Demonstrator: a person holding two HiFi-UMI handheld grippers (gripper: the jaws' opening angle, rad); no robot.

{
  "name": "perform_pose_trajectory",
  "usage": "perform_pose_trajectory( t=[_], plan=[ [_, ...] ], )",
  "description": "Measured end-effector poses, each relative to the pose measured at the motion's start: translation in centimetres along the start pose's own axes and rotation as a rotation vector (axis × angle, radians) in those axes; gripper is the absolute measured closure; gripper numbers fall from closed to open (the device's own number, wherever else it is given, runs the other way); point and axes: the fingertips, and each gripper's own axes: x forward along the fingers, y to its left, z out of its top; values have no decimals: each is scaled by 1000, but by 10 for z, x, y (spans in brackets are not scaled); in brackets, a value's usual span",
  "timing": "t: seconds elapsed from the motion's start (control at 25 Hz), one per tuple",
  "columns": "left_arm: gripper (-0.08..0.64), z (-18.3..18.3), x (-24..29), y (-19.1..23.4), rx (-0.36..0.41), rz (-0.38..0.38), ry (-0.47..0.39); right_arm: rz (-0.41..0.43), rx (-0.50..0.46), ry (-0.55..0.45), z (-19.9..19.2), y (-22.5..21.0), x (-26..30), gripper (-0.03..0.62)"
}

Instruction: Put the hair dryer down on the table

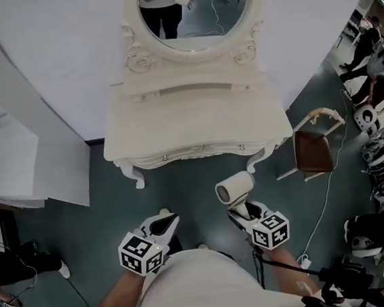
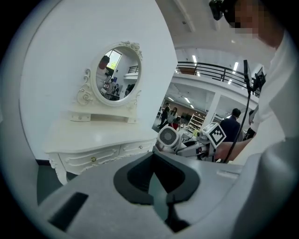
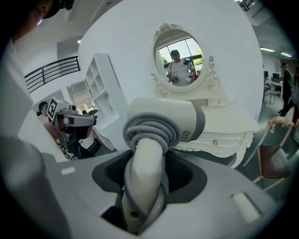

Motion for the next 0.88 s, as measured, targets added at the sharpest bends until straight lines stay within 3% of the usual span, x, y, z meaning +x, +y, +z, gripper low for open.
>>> perform_pose_trajectory(
  t=[0.28, 0.6, 0.88],
  plan=[
    [561, 72, 13, 83, 54, -95, -7, -100, 18, -22, 77, -15, 54, 374],
    [561, 105, 25, 188, 62, -149, 36, -194, 83, -28, 138, -49, 139, 374],
    [561, 128, 37, 205, 27, -141, 19, -229, 113, 18, 159, -90, 158, 374]
  ],
)
